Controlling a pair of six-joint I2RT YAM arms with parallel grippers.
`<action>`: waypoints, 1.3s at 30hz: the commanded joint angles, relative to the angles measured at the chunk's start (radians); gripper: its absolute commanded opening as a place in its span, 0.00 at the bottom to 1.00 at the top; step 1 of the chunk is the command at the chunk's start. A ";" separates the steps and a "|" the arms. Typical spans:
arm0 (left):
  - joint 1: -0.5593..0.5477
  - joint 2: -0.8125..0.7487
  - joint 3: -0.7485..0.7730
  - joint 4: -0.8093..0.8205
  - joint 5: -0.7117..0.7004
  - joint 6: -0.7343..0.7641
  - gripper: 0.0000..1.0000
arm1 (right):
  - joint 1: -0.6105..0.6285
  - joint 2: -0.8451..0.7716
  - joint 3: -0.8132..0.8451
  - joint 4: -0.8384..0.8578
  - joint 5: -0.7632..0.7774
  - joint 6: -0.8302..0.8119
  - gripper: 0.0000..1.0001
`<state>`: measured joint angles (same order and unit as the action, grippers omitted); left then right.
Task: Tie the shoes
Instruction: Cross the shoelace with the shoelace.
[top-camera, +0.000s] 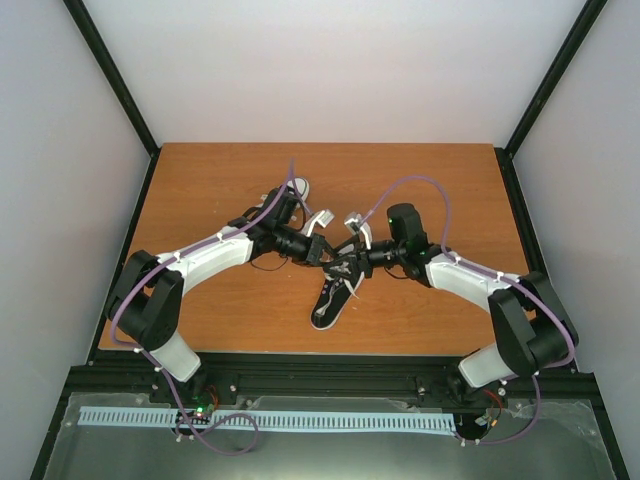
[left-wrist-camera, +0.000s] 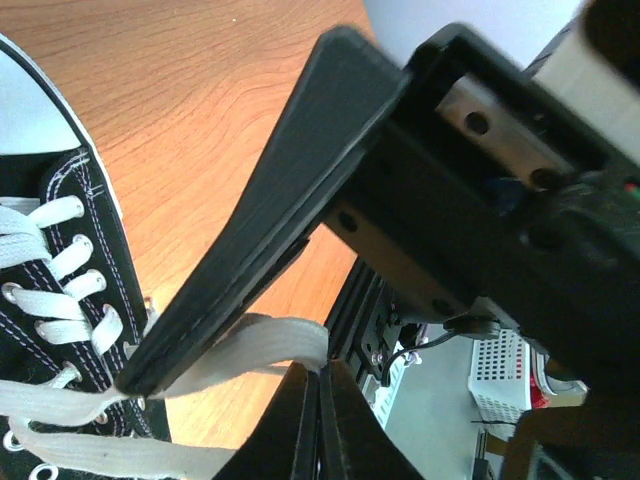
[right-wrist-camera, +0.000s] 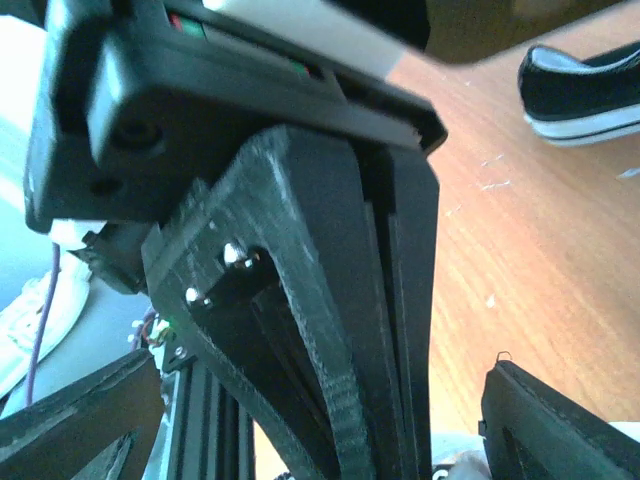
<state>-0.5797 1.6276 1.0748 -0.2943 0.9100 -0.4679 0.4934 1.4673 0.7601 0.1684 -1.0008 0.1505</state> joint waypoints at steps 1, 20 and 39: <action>0.004 -0.007 0.047 -0.009 0.033 0.022 0.01 | 0.004 0.028 0.011 -0.051 -0.084 -0.057 0.84; 0.004 -0.010 0.050 -0.022 -0.011 0.026 0.01 | 0.004 0.065 -0.044 -0.037 -0.067 -0.056 0.60; 0.004 -0.008 0.023 0.076 -0.130 0.051 0.01 | 0.004 0.040 -0.067 -0.026 0.025 -0.010 0.03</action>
<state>-0.5797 1.6276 1.0763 -0.3134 0.8513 -0.4480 0.4885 1.5249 0.7132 0.1116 -0.9798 0.1200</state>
